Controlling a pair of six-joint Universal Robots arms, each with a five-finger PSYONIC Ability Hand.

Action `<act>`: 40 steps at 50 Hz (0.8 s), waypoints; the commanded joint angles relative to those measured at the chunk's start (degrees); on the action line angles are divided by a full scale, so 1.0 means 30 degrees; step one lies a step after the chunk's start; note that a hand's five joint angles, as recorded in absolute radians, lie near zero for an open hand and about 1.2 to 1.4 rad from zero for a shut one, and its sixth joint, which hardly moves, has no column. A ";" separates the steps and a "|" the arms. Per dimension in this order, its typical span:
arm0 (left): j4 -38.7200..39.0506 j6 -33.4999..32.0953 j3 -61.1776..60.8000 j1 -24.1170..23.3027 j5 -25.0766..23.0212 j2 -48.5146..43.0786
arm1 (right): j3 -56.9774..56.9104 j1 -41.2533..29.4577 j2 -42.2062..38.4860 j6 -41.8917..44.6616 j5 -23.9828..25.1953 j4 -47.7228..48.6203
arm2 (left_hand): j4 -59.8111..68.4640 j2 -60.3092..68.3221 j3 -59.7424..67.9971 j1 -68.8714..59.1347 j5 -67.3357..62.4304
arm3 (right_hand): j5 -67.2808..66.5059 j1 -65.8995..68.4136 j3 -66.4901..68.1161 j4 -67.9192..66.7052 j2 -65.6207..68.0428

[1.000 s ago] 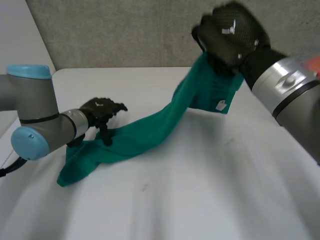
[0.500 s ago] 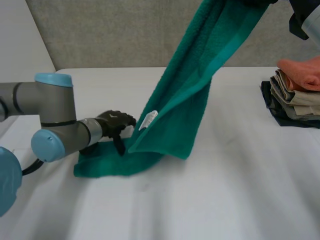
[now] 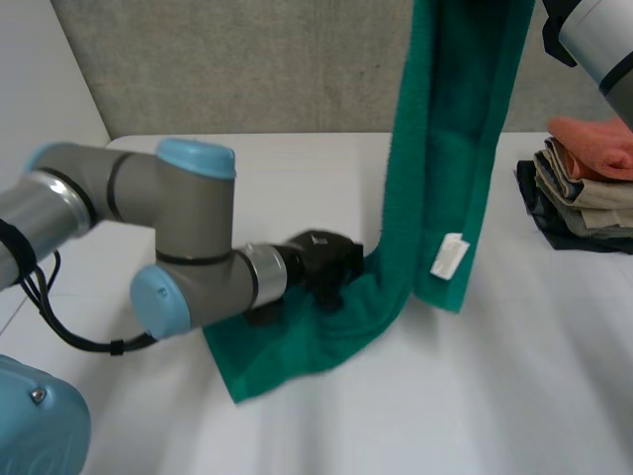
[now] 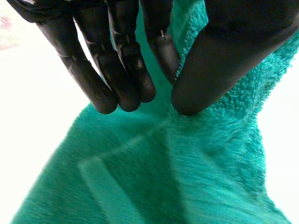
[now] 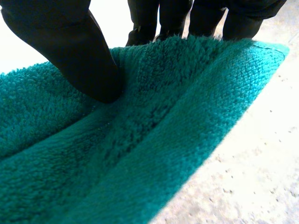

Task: Fold the laundry.

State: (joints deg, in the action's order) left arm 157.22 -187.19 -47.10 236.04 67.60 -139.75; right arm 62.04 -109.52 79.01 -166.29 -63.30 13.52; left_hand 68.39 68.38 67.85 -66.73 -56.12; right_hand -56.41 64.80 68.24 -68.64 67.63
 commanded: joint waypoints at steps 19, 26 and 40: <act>0.7063 -0.1878 -0.6207 0.3441 0.6291 0.9345 | 0.0933 0.1086 -0.3603 0.3398 -0.1930 0.0327 | 0.3871 0.3874 0.4051 -0.4422 -0.4627 | -0.4529 0.5066 0.3920 -0.3785 0.4124; 0.8118 -0.4279 -1.1743 0.2885 0.7932 0.7975 | 0.6378 0.1671 -0.4799 0.7051 -0.1607 -0.1338 | 0.3871 0.3874 0.4051 -0.4422 -0.4627 | -0.4529 0.5066 0.3920 -0.3785 0.4124; 0.4752 -0.4401 -1.0582 0.3263 0.8638 0.6706 | 0.8205 0.1819 -0.7793 0.9377 -0.3129 -0.1783 | -1.5456 -1.5453 -1.5276 1.4905 1.4700 | -0.4529 0.5066 0.3920 -0.3785 0.4124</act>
State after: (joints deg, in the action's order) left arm 177.00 -201.25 -83.16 244.24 93.47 -123.13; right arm 86.83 -103.89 57.28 -137.04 -70.92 7.30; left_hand 36.29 35.67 36.61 -33.23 -26.22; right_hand -56.81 64.80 68.25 -68.66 67.63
